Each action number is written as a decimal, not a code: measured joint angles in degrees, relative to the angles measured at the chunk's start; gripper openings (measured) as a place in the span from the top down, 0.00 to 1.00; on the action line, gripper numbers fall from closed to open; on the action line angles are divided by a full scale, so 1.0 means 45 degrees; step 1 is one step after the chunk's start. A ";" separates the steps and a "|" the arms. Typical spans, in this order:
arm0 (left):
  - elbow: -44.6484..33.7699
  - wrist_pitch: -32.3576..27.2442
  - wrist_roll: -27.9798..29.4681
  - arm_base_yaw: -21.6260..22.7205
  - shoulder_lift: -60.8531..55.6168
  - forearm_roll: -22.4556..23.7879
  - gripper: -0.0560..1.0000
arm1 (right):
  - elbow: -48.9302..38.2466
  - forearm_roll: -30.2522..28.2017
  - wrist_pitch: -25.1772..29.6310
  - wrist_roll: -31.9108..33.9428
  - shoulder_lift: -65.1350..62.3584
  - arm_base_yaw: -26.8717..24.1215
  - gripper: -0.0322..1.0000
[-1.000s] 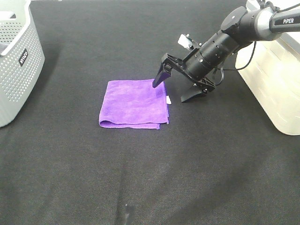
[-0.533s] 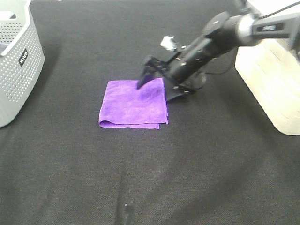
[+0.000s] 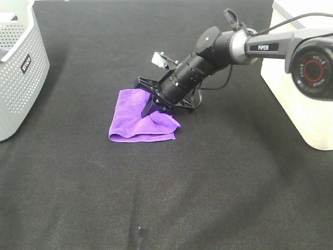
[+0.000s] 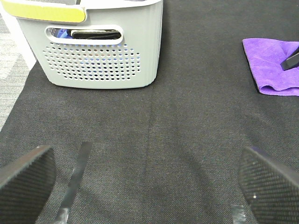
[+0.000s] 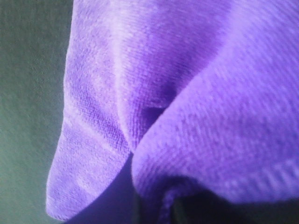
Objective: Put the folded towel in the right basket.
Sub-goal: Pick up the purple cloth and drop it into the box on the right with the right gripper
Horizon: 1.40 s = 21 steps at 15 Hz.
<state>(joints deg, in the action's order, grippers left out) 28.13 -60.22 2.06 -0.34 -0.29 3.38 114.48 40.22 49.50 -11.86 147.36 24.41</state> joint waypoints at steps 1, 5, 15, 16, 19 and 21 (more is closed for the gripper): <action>0.0000 0.0000 0.0000 0.0000 0.0000 0.0000 0.01 | 0.0611 -0.0433 0.0637 0.0000 0.0089 0.0000 0.89; 0.0000 0.0000 0.0000 0.0000 0.0000 0.0000 0.01 | 0.4482 -0.2088 0.4023 0.0458 -0.0497 -0.0407 0.89; 0.0000 0.0000 0.0000 0.0000 0.0000 0.0000 0.01 | 0.7385 -0.7716 0.4418 0.0993 -0.4571 -0.6977 0.89; 0.0000 0.0000 0.0000 0.0000 0.0000 0.0000 0.01 | 0.6837 -0.8123 0.4431 0.0993 -0.4571 -0.7347 0.89; 0.0000 0.0000 0.0000 0.0000 0.0000 0.0000 0.01 | 0.5157 -0.8645 0.4584 0.1286 -0.4545 -0.7690 0.85; 0.0000 0.0000 0.0000 0.0000 0.0000 0.0000 0.01 | 0.4596 -0.8671 0.4584 0.1324 -0.4507 -0.7678 0.49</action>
<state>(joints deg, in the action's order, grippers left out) 28.13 -60.22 2.06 -0.34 -0.29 3.38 135.16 1.20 70.13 -5.90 127.08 -10.14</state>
